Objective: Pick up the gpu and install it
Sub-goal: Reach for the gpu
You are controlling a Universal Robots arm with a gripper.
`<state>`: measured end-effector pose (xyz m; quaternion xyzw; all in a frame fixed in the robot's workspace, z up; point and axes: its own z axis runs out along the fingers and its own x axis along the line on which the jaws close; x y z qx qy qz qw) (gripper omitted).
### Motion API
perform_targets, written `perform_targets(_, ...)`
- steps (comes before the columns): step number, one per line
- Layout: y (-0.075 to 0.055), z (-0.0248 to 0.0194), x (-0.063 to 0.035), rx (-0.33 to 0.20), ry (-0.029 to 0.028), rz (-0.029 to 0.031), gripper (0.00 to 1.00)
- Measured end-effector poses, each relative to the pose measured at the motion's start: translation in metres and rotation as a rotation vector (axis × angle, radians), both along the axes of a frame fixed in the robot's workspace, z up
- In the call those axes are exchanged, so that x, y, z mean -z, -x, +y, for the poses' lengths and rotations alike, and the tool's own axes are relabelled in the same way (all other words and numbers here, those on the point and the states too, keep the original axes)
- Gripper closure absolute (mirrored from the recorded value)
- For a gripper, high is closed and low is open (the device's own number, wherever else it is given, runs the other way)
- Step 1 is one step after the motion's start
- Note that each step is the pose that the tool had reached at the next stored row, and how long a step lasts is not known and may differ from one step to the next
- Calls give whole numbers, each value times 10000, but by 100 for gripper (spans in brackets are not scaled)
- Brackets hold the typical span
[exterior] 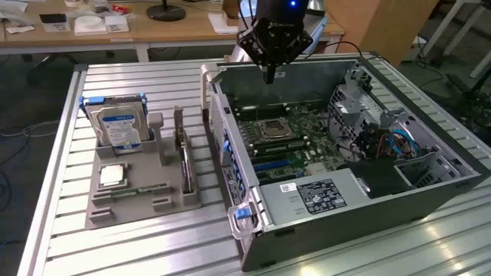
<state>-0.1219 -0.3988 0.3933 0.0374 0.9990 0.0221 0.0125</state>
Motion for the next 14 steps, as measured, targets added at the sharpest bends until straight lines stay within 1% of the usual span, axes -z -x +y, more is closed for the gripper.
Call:
perform_targets(8, 3, 0, 1, 0, -1, -1, 89)
perform_targets(14, 40, 0, 0, 0, 1, 0, 89)
